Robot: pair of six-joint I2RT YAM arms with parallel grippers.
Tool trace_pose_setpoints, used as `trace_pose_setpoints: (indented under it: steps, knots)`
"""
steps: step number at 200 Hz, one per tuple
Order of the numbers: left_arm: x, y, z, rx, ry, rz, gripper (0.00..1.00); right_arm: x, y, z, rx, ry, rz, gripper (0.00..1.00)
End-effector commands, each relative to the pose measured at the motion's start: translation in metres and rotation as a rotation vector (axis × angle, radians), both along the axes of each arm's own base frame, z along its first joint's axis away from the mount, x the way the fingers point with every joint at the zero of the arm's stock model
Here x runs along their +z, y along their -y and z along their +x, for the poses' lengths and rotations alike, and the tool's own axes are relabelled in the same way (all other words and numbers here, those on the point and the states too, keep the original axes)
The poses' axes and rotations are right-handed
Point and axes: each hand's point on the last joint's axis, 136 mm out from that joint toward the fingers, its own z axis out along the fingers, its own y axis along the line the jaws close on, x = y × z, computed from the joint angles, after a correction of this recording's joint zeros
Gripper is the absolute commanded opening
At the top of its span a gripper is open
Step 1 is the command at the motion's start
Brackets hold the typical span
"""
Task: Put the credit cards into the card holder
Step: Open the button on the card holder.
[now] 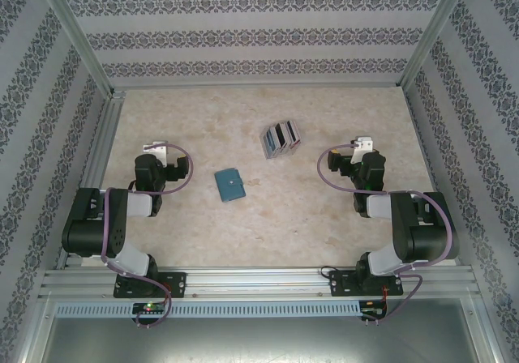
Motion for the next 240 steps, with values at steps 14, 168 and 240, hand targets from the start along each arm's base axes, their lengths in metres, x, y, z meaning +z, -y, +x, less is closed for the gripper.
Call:
trace_pose_setpoints:
  steps: [14, 168, 240]
  knots:
    - [0.007, 0.002, 0.006, -0.007, 0.022, 0.022, 1.0, 0.007, -0.003, 0.005, 0.018, 0.023, 0.012, 0.98]
    - [0.044, -0.005, 0.003, 0.108, -0.161, -0.113, 0.99, 0.066, 0.006, -0.014, -0.076, -0.019, 0.13, 0.98]
    - [0.067, 0.034, -0.034, 0.115, -0.318, -0.512, 1.0, 0.059, -0.074, -0.05, 0.181, -0.368, 0.54, 0.98]
